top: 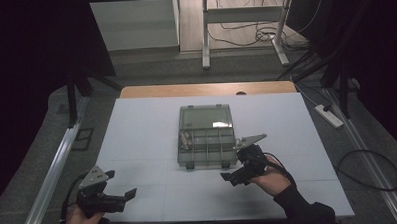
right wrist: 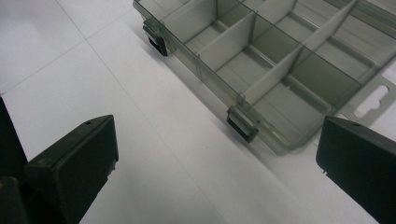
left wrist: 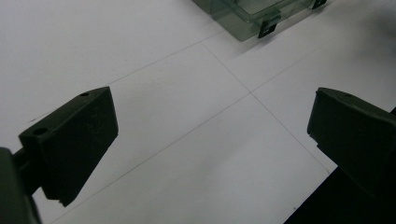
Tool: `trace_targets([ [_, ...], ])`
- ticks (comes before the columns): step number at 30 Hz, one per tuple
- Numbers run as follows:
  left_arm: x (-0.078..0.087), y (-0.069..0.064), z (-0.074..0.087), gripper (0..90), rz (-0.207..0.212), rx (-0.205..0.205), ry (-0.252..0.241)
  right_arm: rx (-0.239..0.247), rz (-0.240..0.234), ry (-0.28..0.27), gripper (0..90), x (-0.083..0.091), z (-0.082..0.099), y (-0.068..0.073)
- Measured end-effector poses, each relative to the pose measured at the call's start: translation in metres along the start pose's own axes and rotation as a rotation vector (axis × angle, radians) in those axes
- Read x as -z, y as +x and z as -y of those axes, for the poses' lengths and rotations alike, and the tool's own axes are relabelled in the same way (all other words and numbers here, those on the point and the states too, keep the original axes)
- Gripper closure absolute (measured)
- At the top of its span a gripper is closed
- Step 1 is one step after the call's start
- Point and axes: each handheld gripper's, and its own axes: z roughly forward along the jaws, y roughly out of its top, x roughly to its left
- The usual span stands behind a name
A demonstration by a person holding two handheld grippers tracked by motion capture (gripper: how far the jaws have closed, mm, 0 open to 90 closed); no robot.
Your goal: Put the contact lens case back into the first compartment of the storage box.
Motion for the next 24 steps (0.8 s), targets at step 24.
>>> trace_targets([
  [24,0.0,0.0,0.0,1.6,-0.002,0.005,0.001,-0.076,0.052,-0.02,0.0,0.037,0.037,-0.019],
])
